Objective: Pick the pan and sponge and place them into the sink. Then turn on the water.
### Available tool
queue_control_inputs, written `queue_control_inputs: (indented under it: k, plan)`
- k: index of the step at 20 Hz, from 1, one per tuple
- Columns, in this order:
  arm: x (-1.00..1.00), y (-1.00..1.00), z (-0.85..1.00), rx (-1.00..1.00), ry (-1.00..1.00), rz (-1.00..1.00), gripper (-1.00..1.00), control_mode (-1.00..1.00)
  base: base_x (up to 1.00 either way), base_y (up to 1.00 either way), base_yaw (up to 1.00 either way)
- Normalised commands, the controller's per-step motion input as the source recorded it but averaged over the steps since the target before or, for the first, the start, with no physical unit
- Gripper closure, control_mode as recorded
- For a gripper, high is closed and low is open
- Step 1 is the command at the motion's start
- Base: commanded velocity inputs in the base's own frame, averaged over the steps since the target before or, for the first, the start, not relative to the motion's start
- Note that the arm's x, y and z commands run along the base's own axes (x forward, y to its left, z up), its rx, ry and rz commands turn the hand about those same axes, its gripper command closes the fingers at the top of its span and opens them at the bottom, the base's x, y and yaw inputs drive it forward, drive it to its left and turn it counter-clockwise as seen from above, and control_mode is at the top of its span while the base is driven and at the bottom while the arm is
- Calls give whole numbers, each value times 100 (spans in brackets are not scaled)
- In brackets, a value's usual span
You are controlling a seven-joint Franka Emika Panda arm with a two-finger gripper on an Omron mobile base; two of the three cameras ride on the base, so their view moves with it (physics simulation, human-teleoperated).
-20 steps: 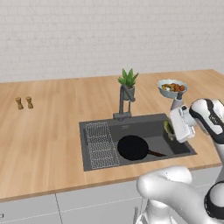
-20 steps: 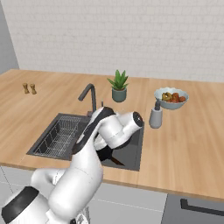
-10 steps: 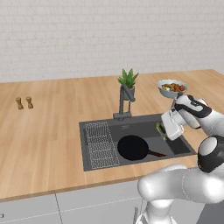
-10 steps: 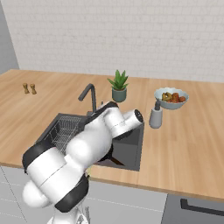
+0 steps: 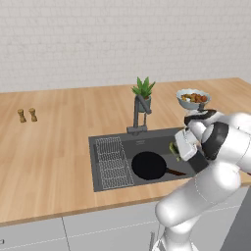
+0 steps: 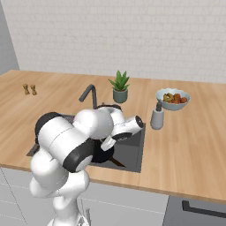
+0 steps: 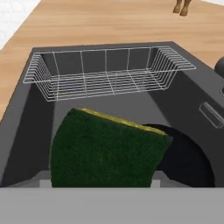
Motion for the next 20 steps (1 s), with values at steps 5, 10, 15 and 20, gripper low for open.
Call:
queue_control_inputs:
  k: [5,10,15,20]
  plan:
    - [32,13,-45,0,3,-2,100,-100,0,0,0]
    - [8,30,-45,0,1,-4,100,-100,0,0,0]
    - [30,11,-43,0,0,0,100,-100,0,0,0]
    - [54,0,-37,0,0,0,100,-100,0,0,0]
